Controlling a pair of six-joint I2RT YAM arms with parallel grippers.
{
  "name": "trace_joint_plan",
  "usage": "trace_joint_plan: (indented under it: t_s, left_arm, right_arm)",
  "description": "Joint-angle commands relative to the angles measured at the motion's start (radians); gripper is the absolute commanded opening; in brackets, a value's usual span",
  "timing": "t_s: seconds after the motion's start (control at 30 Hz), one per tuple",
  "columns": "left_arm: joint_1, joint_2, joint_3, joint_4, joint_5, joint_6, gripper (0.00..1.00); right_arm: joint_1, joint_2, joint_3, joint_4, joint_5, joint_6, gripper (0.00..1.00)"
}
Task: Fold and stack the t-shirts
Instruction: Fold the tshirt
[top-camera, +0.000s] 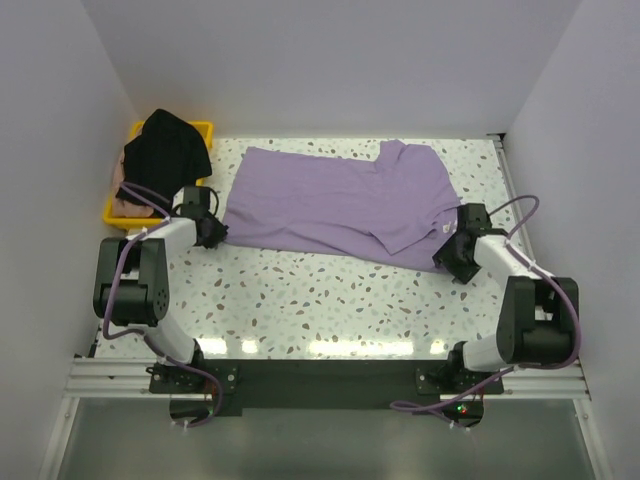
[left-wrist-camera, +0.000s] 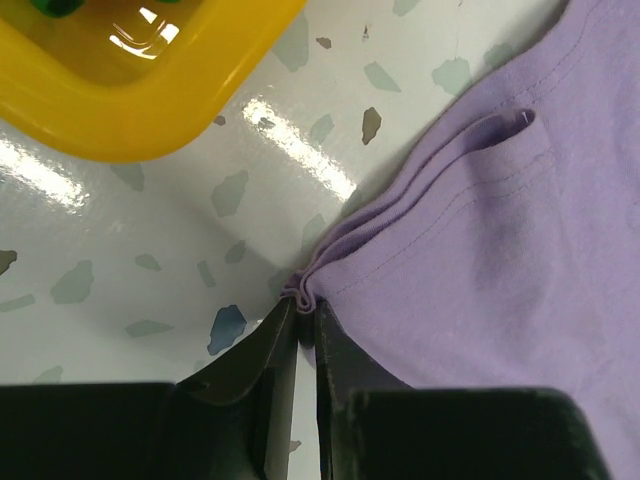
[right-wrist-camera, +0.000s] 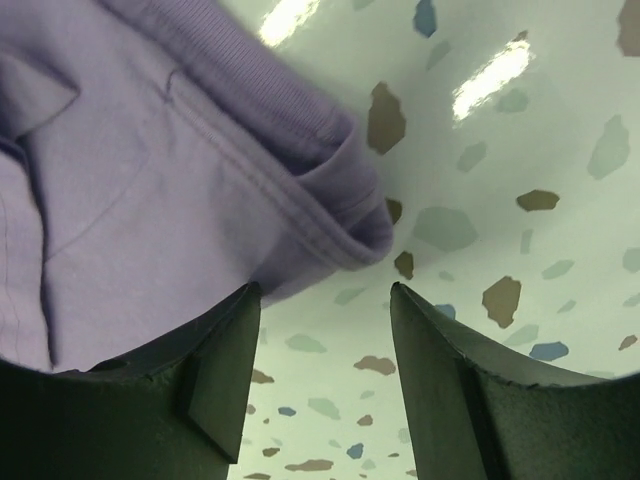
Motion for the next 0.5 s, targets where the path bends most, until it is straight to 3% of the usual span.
trace_joint_plan:
  t_s: [0.0,0.23,0.33,0.43,0.47]
  left_arm:
    - [-0.003,0.032,0.005,-0.004,-0.032,-0.002,0.17]
    - [-0.003,0.027,0.011,-0.010,-0.040,0.004,0.14]
    - [-0.003,0.027,0.016,-0.015,-0.045,0.008,0.10]
    - [-0.003,0.030,0.027,-0.021,-0.052,0.014,0.04]
    - [-0.003,0.030,0.031,-0.027,-0.054,0.014,0.03]
  right_arm:
    - [-0.033,0.006,-0.017,0.083,0.002,-0.007,0.59]
    - [-0.044,0.052,0.038,0.087,0.020,-0.023,0.56]
    - [-0.047,0.049,0.067,0.072,0.046,-0.033,0.46]
    - [-0.047,0.053,0.112,0.041,0.060,-0.052,0.15]
    - [-0.047,0.058,0.124,0.031,0.064,-0.062,0.12]
